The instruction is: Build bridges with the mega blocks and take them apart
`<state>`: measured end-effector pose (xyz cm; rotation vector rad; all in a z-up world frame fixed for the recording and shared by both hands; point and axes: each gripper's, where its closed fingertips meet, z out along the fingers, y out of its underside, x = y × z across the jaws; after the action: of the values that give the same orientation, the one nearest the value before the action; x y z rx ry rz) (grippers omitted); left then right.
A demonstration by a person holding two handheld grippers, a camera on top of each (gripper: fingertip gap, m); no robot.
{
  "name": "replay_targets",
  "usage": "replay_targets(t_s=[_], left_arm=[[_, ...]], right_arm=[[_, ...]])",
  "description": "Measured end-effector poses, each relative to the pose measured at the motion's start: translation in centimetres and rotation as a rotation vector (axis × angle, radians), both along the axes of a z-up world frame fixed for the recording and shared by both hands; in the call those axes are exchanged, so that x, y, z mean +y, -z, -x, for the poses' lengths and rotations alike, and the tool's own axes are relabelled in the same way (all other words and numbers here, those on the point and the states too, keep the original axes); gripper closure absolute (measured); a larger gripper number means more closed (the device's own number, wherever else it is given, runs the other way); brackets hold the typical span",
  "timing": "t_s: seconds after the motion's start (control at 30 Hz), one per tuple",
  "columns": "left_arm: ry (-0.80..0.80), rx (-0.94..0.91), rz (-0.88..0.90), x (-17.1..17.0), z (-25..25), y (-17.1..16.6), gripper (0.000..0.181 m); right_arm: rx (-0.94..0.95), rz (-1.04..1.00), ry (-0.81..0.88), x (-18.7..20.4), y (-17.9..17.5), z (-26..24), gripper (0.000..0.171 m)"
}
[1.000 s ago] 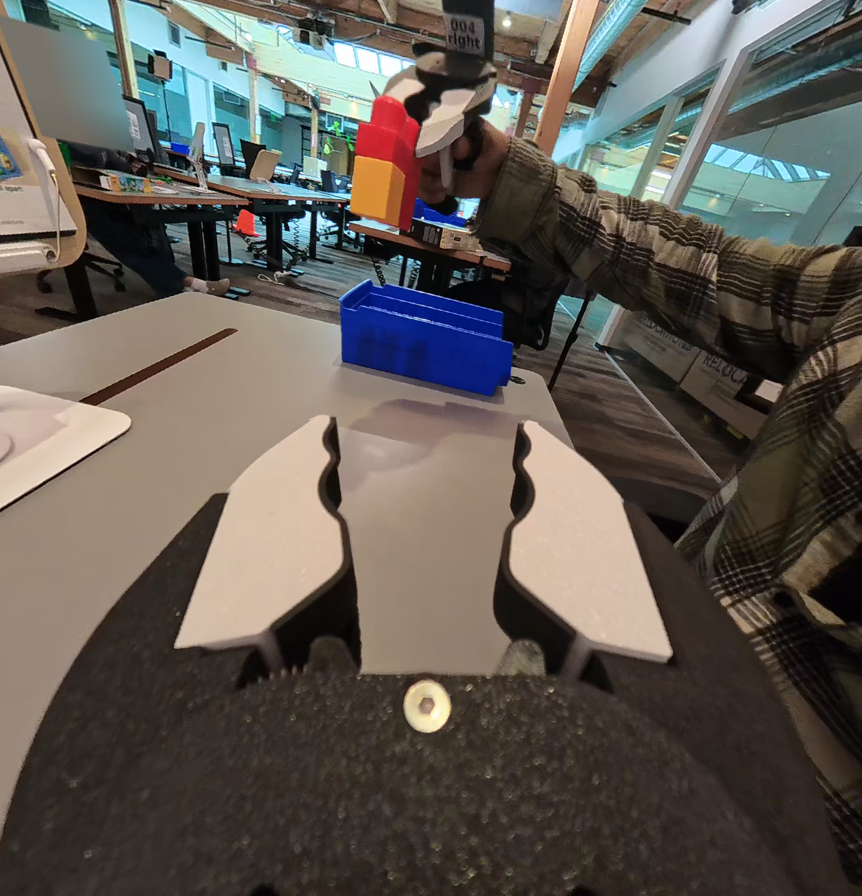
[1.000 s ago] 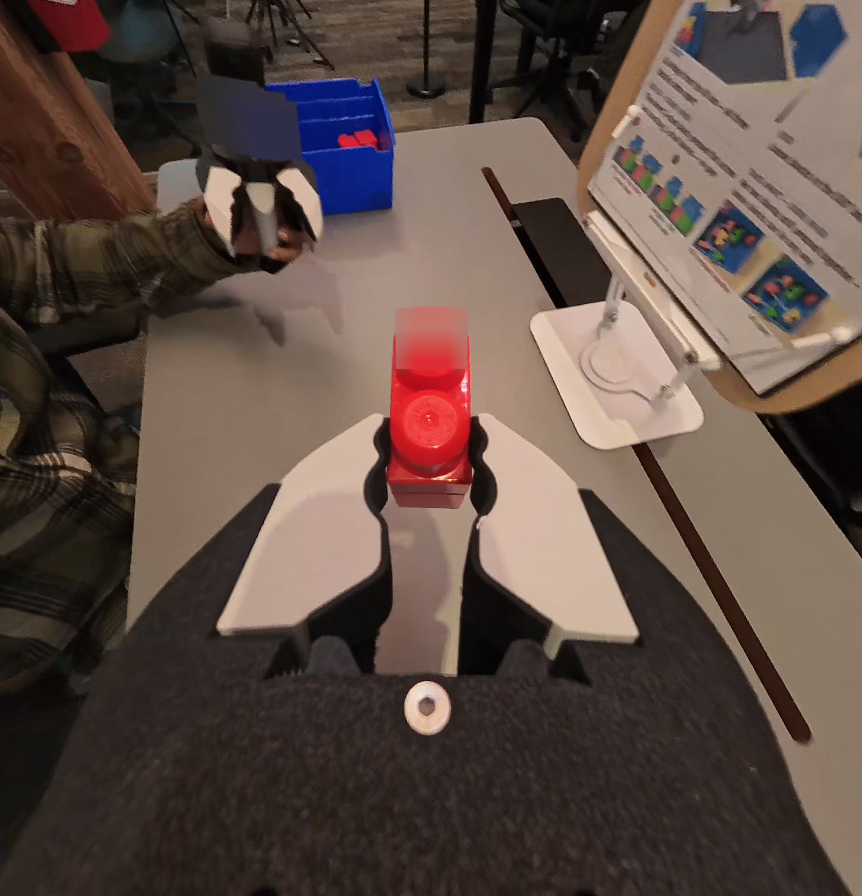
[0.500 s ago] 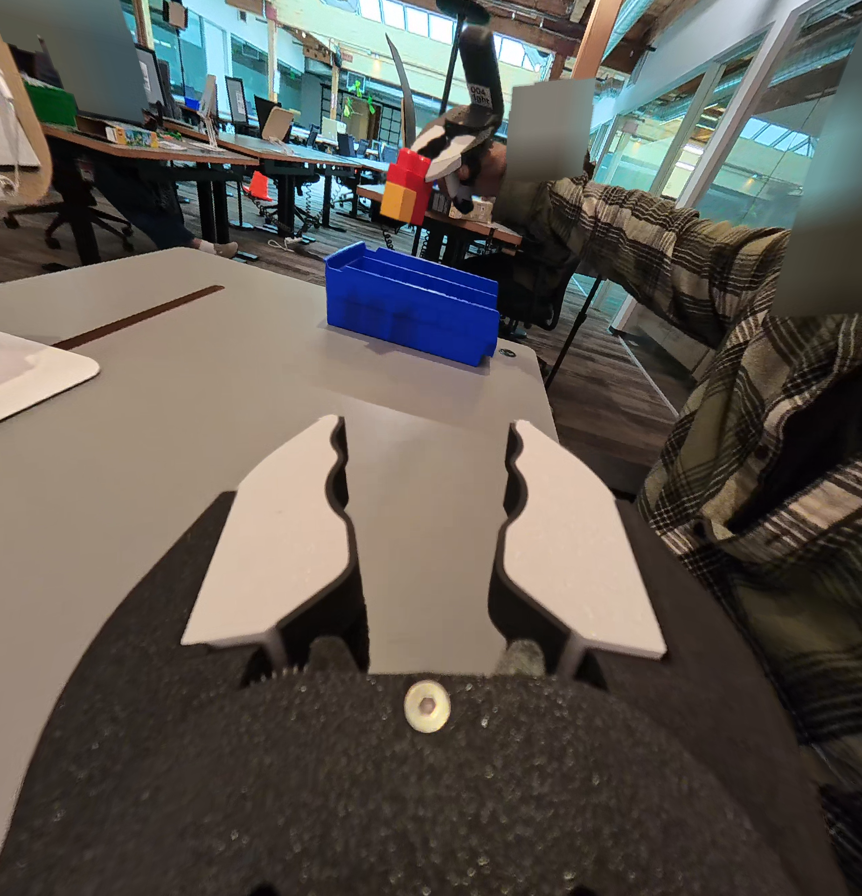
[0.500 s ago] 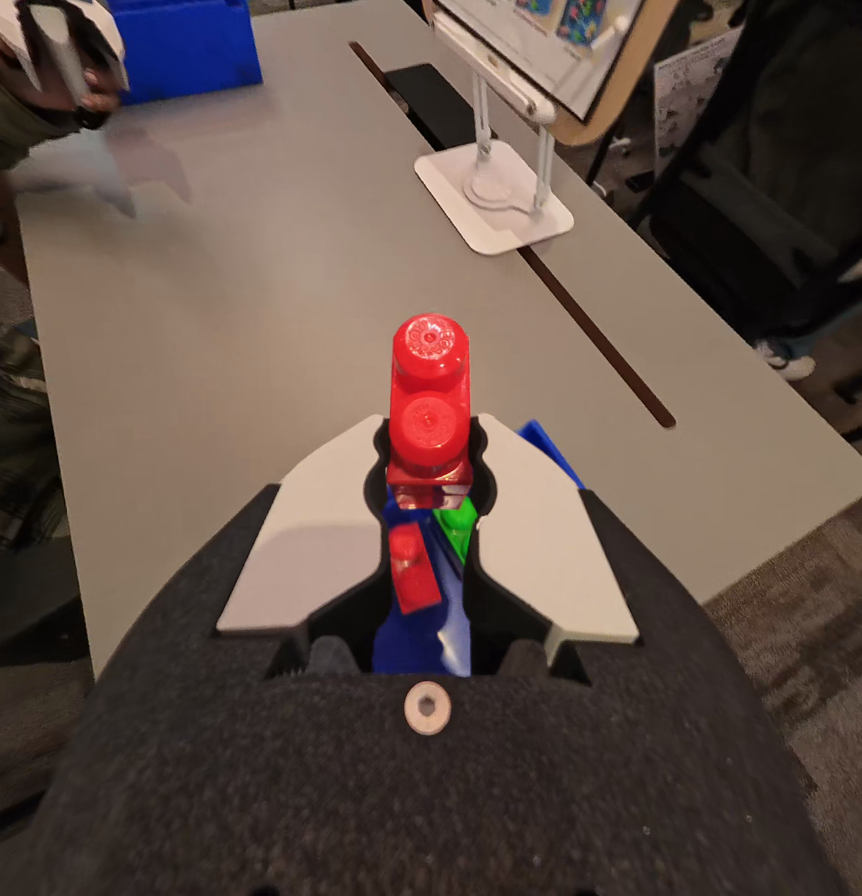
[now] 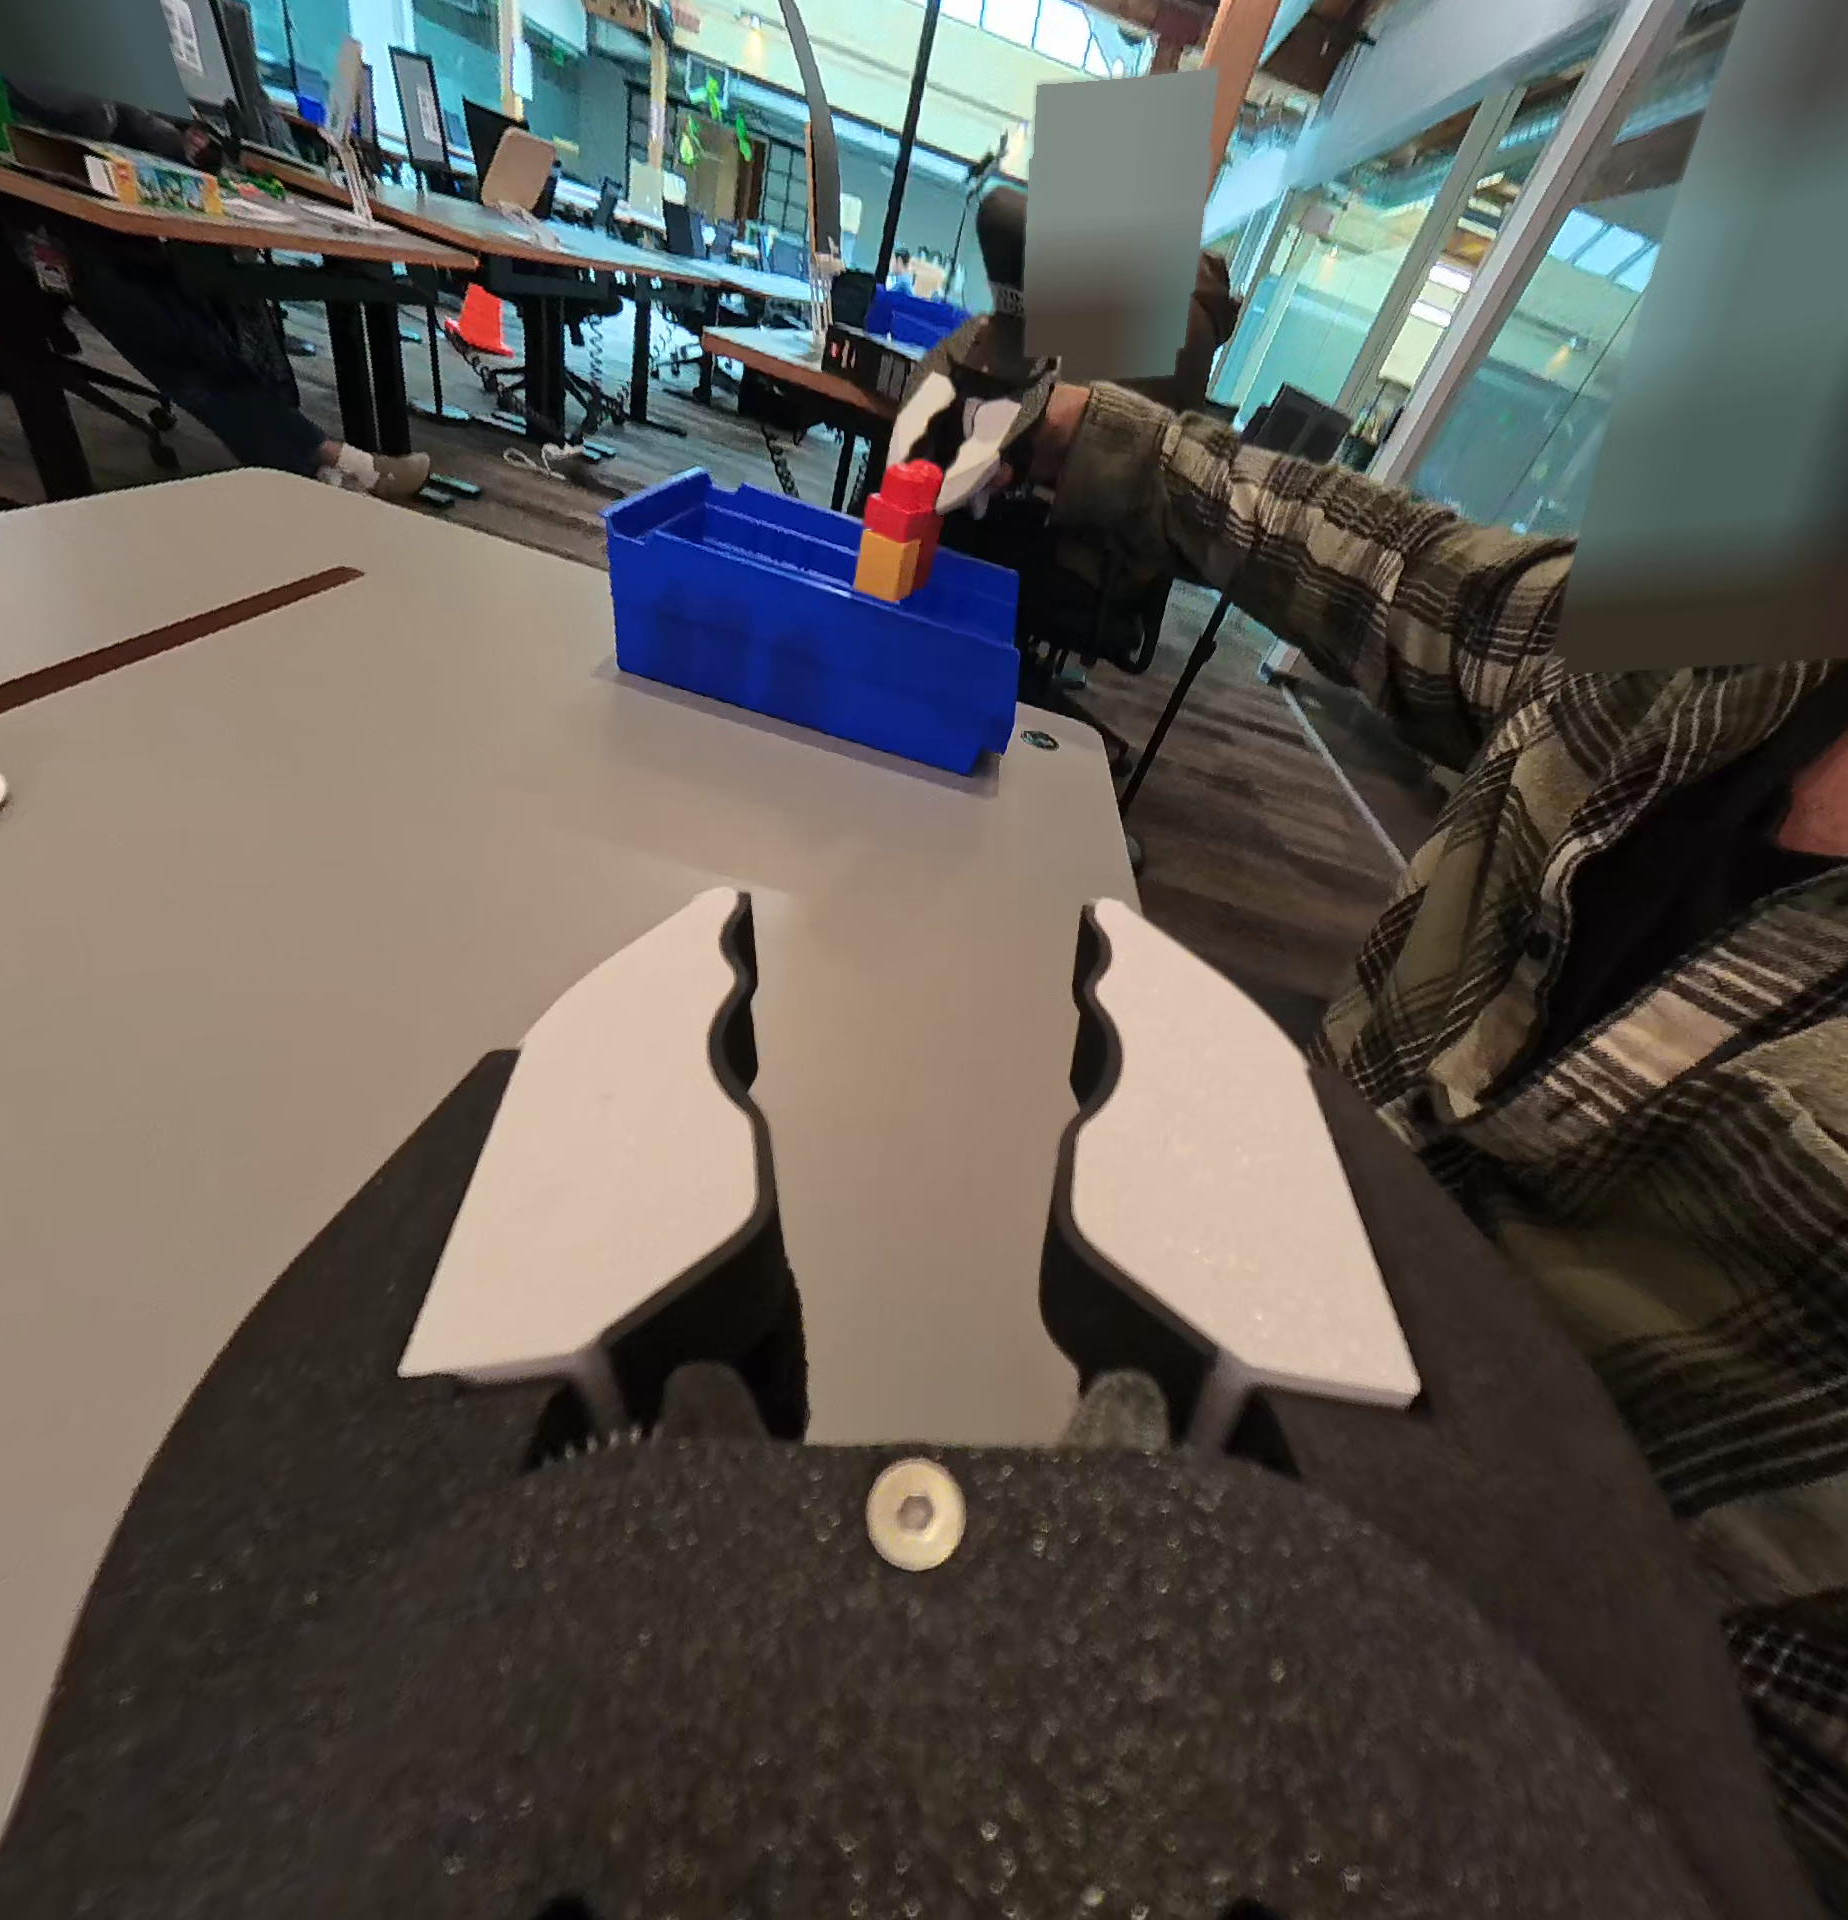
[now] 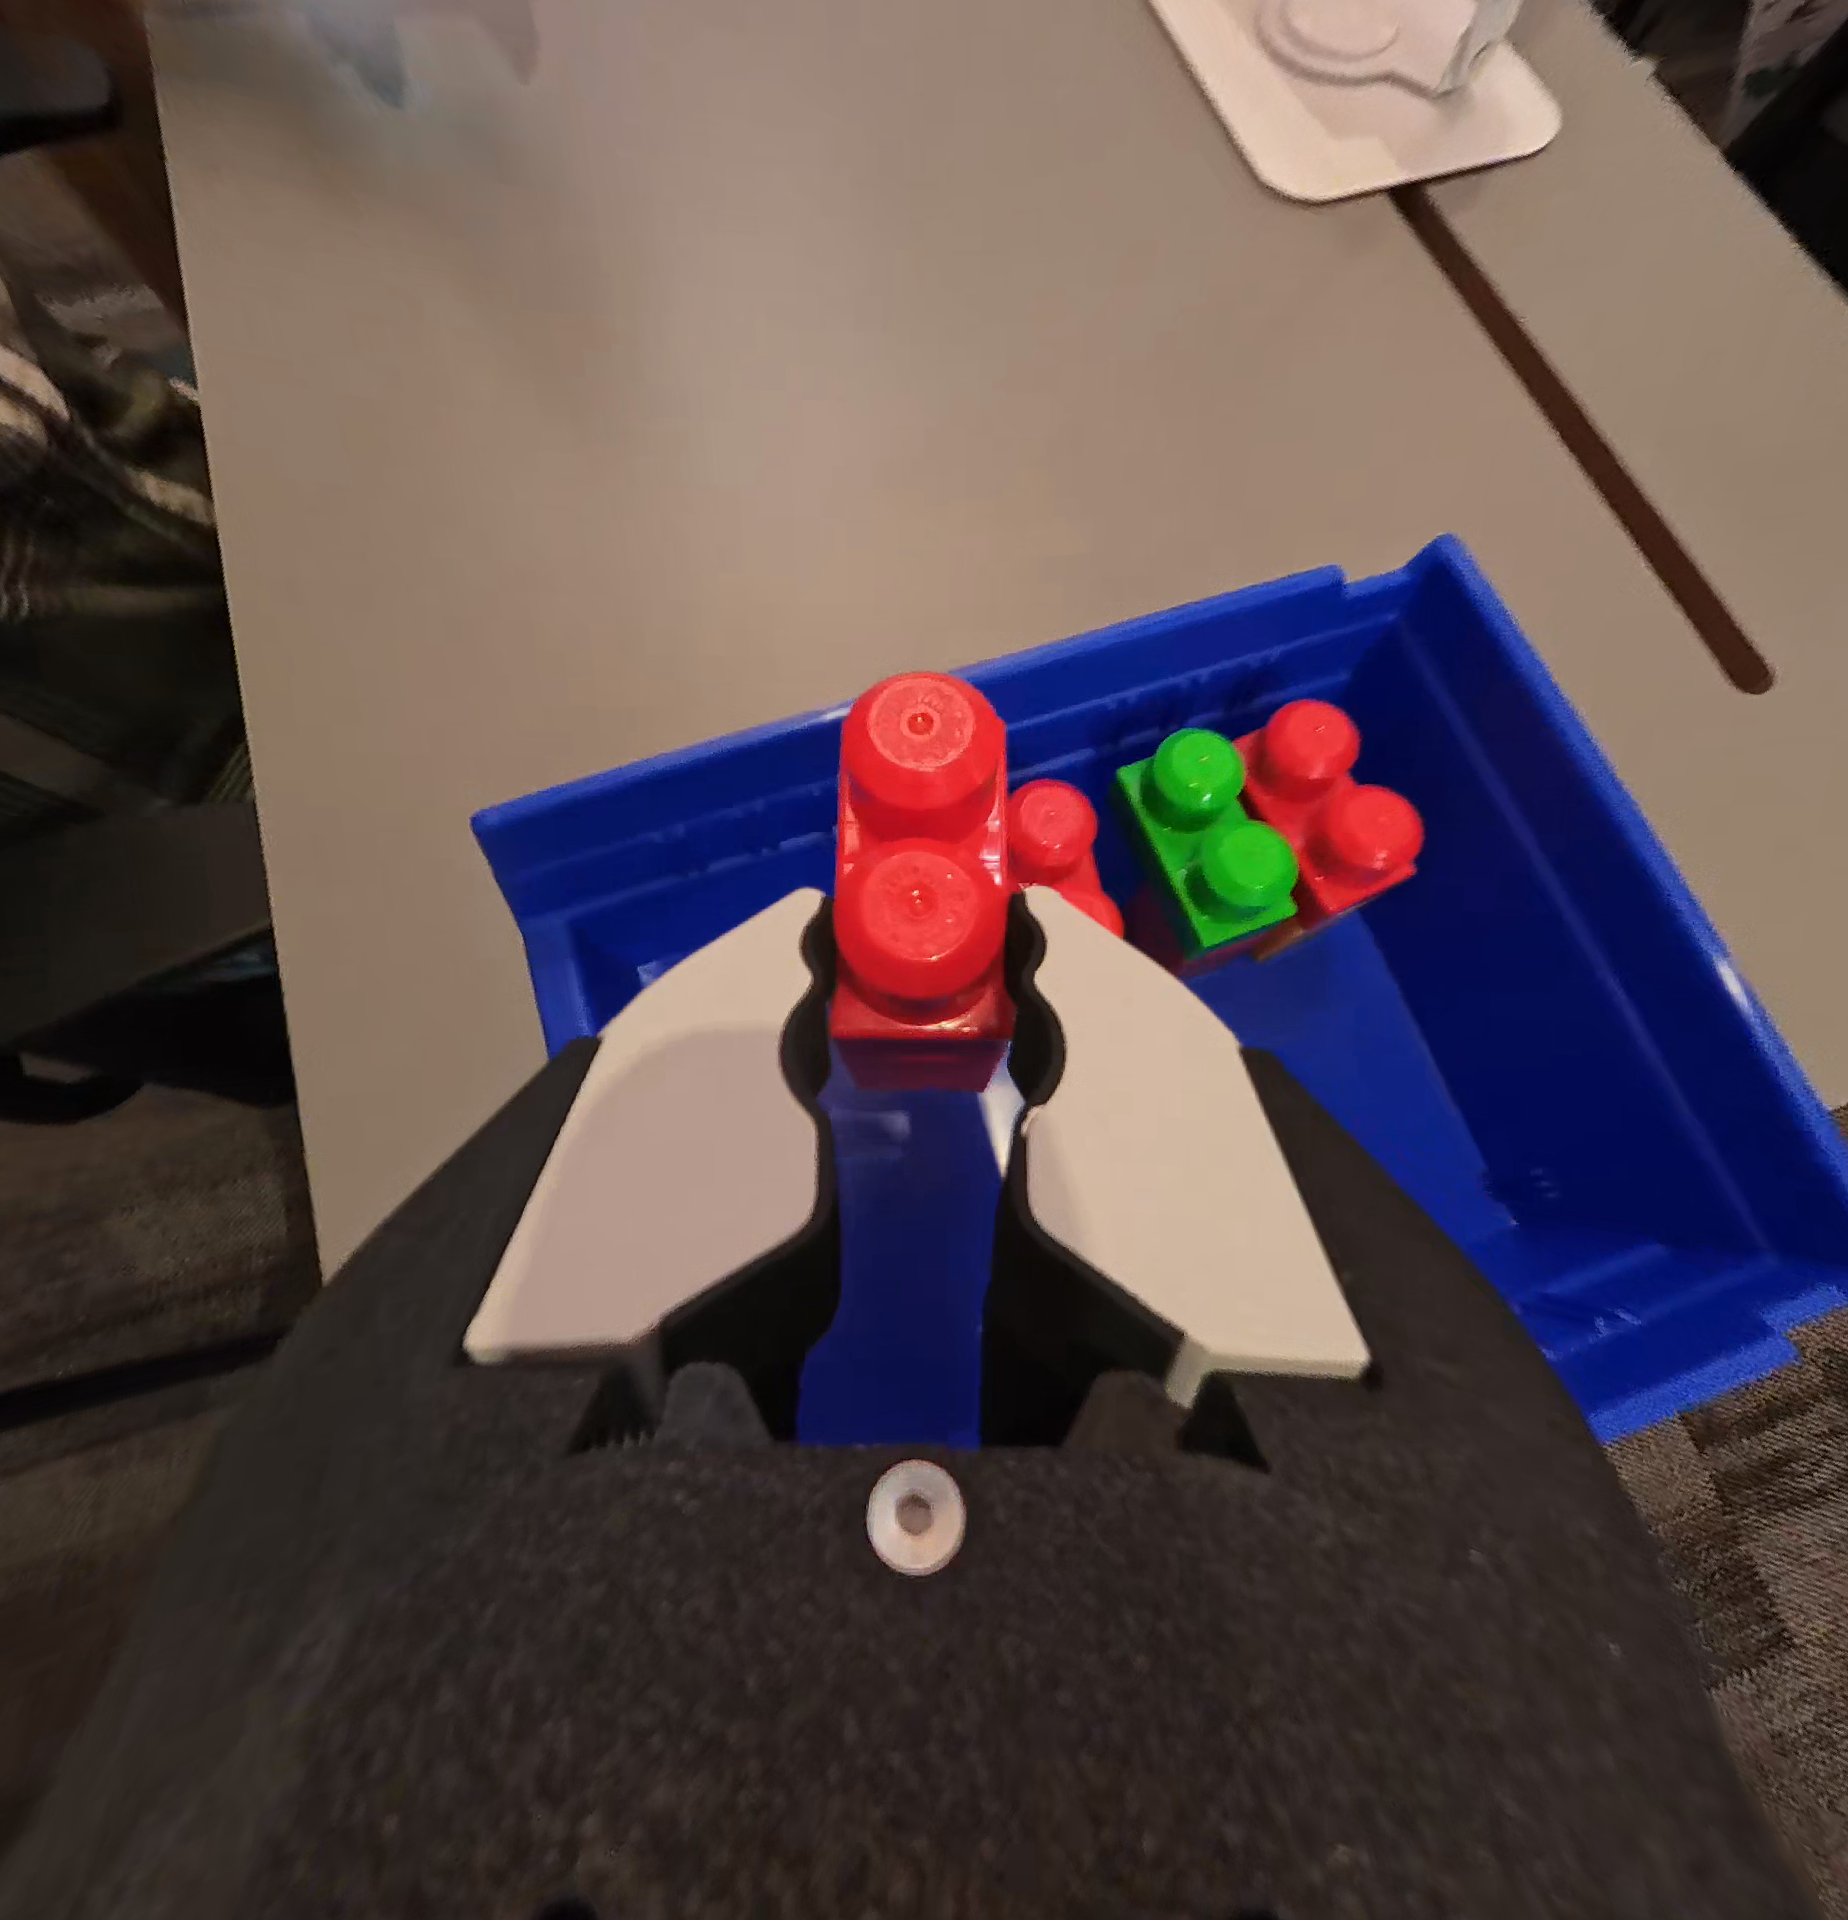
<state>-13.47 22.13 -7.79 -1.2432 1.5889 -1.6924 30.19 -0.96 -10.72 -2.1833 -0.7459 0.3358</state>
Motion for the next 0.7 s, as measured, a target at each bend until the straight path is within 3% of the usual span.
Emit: replay_targets(t_s=[0.27,0.7], left_arm=[[0.066,0.084,-0.084,-2.7,-0.9,0.8,0.124],[0.068,0.117,-0.086,-2.9,-0.7,1.3,0.125]], right_arm=[[-0.040,0.085,-0.080,1.0,3.7,1.7,0.140],[-0.040,0.133,-0.113,2.1,7.8,1.7,0.139]])
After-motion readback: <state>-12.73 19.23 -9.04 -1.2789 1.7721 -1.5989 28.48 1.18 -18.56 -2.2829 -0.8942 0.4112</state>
